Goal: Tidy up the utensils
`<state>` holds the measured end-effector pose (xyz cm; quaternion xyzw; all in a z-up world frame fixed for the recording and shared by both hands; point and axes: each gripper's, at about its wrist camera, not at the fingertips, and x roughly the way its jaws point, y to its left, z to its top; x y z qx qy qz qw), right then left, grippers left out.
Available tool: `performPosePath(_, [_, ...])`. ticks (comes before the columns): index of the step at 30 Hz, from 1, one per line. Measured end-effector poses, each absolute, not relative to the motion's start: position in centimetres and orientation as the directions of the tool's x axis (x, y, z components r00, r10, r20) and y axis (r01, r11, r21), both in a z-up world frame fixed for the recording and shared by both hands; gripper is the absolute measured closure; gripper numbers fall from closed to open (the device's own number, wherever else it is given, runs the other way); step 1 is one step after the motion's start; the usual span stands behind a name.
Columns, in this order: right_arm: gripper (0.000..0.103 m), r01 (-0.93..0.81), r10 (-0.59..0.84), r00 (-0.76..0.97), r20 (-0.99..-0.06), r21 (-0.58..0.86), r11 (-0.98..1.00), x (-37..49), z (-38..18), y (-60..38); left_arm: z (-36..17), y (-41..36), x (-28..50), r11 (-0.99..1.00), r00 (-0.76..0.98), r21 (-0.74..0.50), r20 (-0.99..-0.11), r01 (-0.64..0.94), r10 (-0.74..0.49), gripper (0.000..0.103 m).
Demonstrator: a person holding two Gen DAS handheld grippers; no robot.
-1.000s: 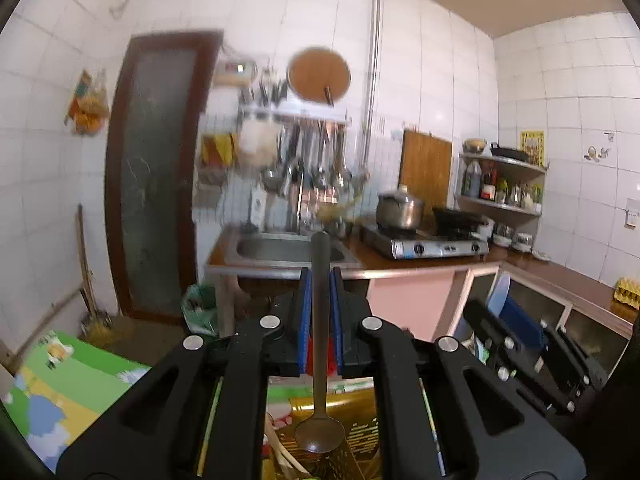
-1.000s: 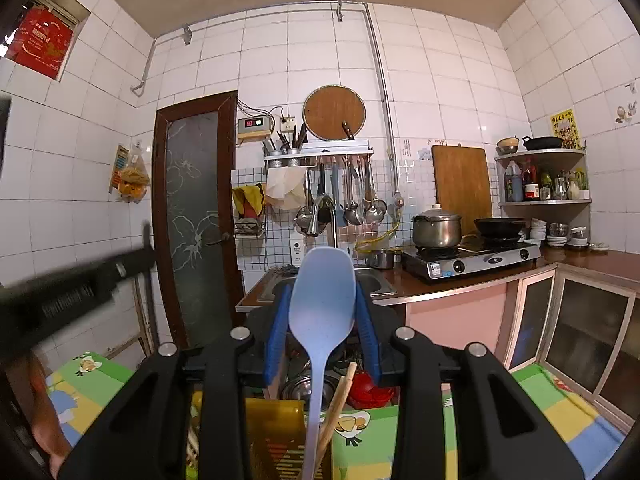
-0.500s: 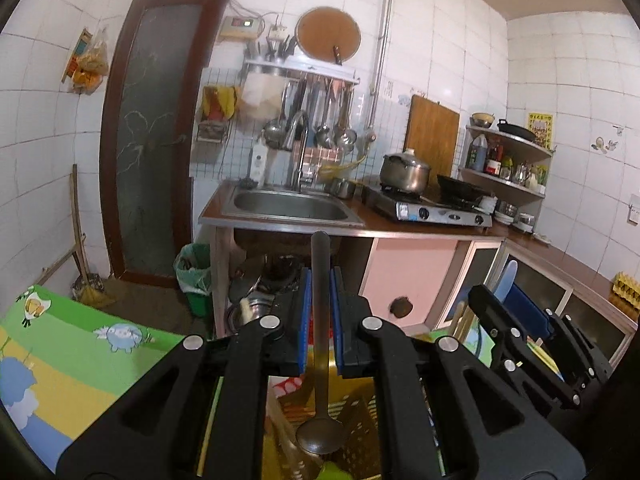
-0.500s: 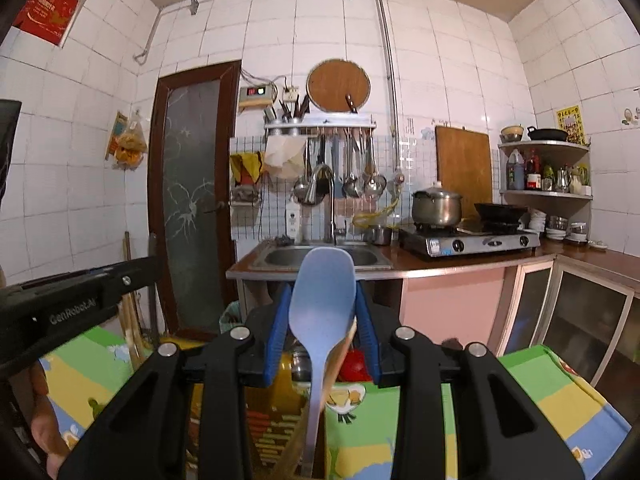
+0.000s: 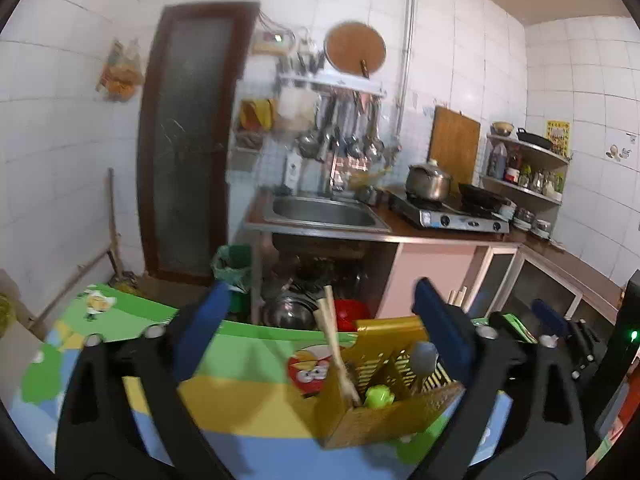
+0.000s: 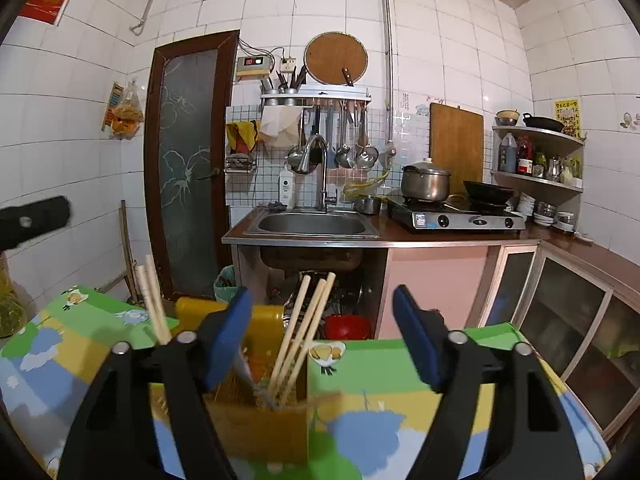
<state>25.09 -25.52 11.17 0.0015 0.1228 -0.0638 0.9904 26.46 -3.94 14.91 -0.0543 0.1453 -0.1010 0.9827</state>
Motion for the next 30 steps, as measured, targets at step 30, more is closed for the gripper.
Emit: performPosePath(30, [0.005, 0.118, -0.102, 0.950, -0.294, 0.038, 0.992, 5.1, 0.3, -21.7, -0.3, 0.5, 6.0, 0.994, 0.947, 0.033, -0.311, 0.100, -0.085, 0.005])
